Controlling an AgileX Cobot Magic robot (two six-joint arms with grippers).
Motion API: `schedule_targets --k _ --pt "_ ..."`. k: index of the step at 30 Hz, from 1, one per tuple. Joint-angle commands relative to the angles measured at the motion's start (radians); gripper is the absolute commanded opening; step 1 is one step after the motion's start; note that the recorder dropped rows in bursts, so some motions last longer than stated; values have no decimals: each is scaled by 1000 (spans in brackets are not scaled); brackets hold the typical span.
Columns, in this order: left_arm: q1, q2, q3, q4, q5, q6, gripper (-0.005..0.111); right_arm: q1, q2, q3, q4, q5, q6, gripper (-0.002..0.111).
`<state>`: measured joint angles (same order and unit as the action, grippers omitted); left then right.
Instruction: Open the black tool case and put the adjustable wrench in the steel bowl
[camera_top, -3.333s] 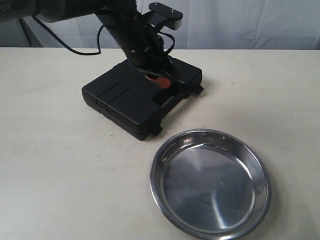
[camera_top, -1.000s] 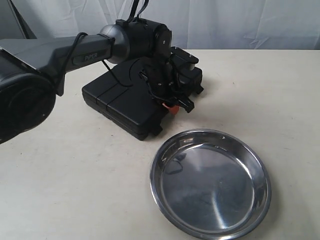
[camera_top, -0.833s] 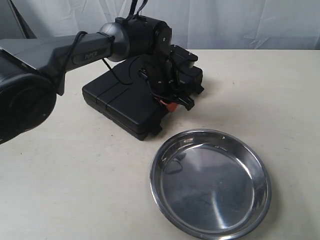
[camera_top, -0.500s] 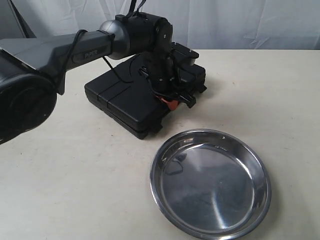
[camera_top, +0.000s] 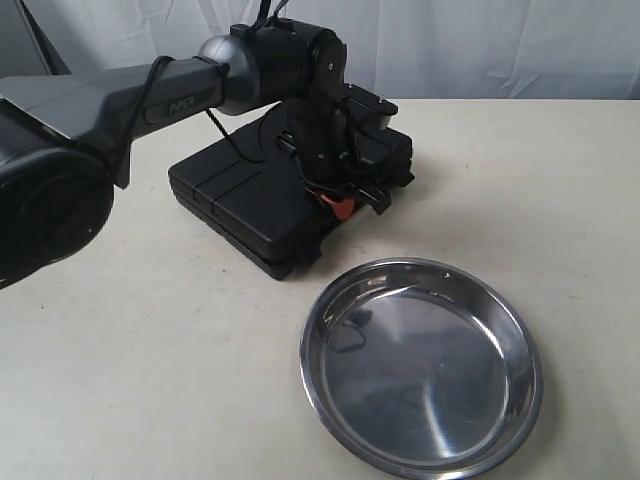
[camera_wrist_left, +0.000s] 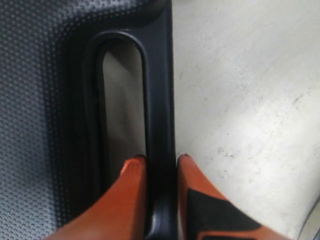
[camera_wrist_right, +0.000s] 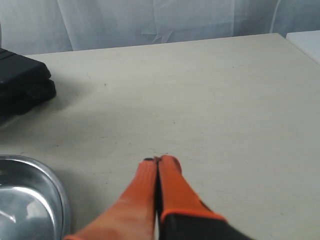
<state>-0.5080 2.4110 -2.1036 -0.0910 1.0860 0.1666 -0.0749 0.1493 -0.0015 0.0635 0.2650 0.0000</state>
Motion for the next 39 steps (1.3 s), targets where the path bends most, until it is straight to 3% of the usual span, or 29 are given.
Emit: schedule_targets --k 1,10,14,18,21,26,30,39 --pt "-1 -4 -56 4 19 6 0 -5 -5 1 -4 -13 0 -1" --pt "-1 -20 -82 4 63 6 0 -5 -5 1 -7 -55 0 -1" --pt "-1 -44 -82 5 63 6 0 -5 -5 1 12 -305 0 -1" --pt "-1 -63 -82 27 54 1 0 -5 -5 1 178 -597 101 -1" --pt "-1 -79 -86 36 51 1 0 -5 -5 1 266 -655 252 -1" --pt "-1 -108 -86 53 40 -2 0 -5 3 -37 290 -303 295 -1" --pt "-1 -115 -86 79 40 -13 0 -5 66 -154 266 -168 282 -1" --pt "-1 -115 -86 91 40 -18 0 -5 502 -714 -22 252 256 -1"
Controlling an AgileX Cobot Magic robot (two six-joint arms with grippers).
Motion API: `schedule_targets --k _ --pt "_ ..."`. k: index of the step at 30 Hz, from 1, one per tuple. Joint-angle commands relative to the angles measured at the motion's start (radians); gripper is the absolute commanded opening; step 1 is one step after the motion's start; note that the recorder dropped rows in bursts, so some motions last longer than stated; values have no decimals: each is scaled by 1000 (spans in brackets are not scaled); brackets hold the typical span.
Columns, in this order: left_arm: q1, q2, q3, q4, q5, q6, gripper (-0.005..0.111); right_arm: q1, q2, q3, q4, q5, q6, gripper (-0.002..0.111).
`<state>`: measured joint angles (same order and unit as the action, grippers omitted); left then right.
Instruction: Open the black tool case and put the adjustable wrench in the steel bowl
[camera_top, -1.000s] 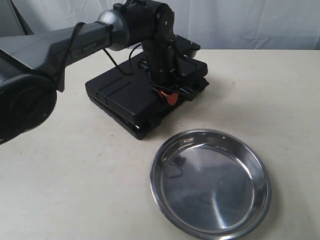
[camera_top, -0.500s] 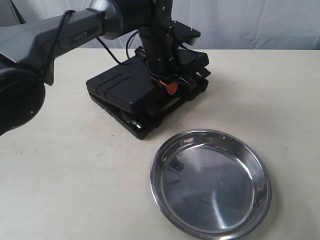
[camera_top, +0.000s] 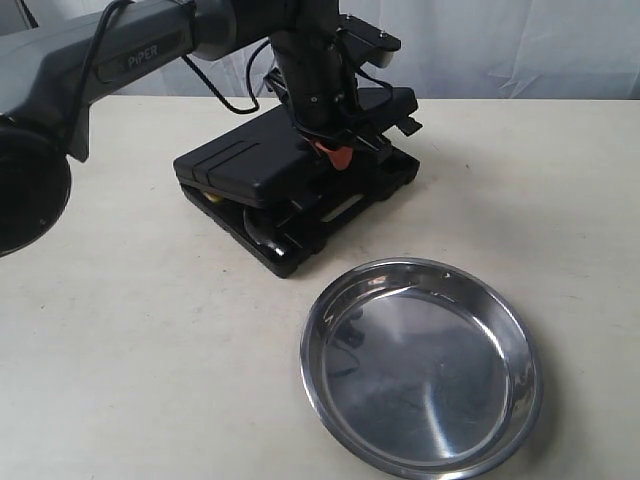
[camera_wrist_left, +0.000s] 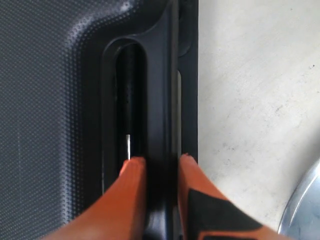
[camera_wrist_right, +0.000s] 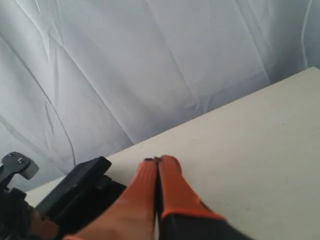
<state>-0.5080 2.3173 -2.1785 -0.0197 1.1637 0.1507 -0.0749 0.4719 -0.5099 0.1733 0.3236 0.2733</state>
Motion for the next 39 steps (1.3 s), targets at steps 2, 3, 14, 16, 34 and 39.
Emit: schedule_targets --k 2,3,14,16,34,39 --pt "-1 -23 -11 29 -40 -2 0 -5 297 -340 -157 305 -45 -1" --pt "-1 -25 -11 35 -42 -2 0 -5 350 -396 -157 335 -70 -1" --pt "19 -27 -85 38 -38 -16 0 -5 779 -605 99 428 -356 -1" --pt "29 -27 -87 38 -38 -17 0 -5 875 -605 216 459 -464 -1" --pt "39 -40 -87 60 -36 -24 0 -5 1447 -605 1267 460 -1205 -1" --pt "39 -45 -87 93 -36 -41 0 32 1581 -662 1450 456 -1346 -1"
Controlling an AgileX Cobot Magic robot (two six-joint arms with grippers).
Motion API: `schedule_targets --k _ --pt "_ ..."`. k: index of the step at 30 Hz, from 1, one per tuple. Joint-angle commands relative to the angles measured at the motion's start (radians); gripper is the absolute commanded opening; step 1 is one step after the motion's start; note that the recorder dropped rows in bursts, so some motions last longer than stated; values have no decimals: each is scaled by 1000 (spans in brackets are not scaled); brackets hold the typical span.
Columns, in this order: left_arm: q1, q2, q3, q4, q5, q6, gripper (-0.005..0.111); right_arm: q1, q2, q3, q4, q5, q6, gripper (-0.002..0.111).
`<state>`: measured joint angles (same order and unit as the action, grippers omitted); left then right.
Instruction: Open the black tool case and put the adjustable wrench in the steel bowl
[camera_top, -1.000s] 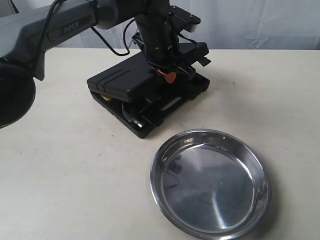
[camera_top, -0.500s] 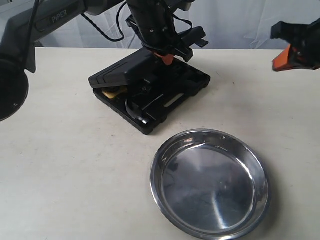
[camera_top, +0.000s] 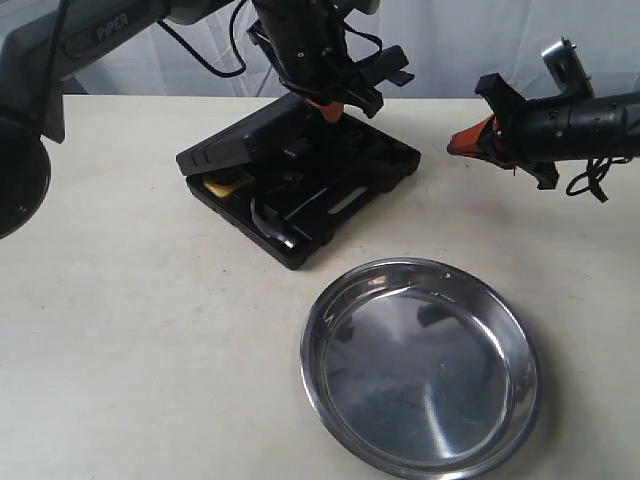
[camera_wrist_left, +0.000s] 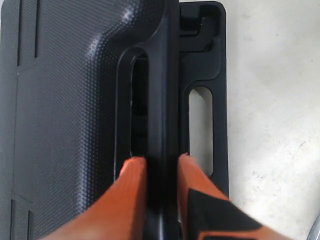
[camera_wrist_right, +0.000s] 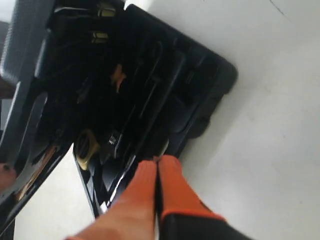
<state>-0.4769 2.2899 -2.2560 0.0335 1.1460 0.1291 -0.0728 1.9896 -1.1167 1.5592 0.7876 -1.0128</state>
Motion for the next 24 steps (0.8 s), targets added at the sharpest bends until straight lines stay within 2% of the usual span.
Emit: schedule_targets --k 1,4,9,24 --pt "8 -17 -9 39 -18 -20 0 43 73 -70 62 -8 -60 -1" --pt "8 -17 -9 39 -18 -20 0 114 123 -187 62 -34 -60 -1" --pt "8 -21 -9 44 -10 -22 0 199 180 -298 43 -206 -30 -1" --pt "8 -21 -9 80 0 -44 0 215 297 -316 -13 -221 29 -1"
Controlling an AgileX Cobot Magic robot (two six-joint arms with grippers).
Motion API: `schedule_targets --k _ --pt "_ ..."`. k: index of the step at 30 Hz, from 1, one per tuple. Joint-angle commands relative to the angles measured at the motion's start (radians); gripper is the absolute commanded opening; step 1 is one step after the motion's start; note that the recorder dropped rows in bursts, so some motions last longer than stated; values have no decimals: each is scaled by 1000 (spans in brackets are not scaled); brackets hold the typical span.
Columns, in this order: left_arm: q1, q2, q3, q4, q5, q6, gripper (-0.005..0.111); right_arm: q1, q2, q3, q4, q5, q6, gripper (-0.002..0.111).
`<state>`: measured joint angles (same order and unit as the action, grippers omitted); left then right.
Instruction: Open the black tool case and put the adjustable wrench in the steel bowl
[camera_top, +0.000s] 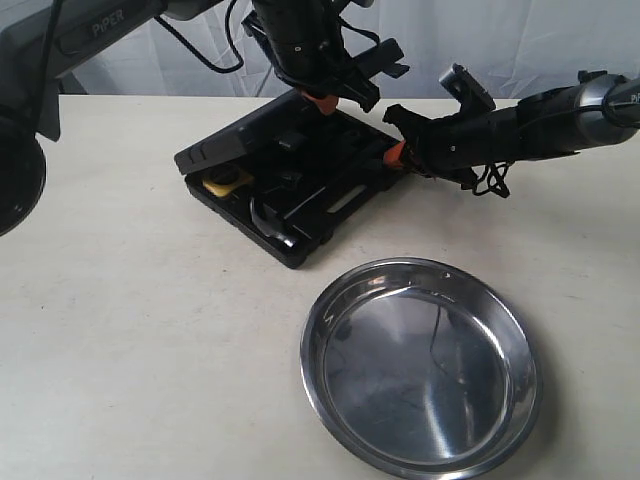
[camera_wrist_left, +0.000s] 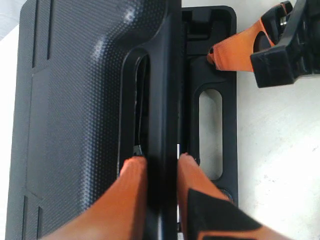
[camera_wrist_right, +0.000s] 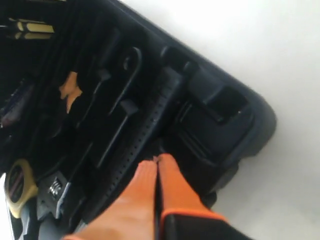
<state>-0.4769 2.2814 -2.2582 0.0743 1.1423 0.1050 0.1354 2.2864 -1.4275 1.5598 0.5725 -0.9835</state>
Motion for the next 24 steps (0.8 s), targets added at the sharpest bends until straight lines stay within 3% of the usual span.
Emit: schedule_targets --k 1,24 --pt "8 -13 -7 39 4 -19 0 7 0 -5 -14 -8 -1 -1" --pt "8 -13 -12 78 11 -19 0 7 34 -5 -142 -10 105 -1"
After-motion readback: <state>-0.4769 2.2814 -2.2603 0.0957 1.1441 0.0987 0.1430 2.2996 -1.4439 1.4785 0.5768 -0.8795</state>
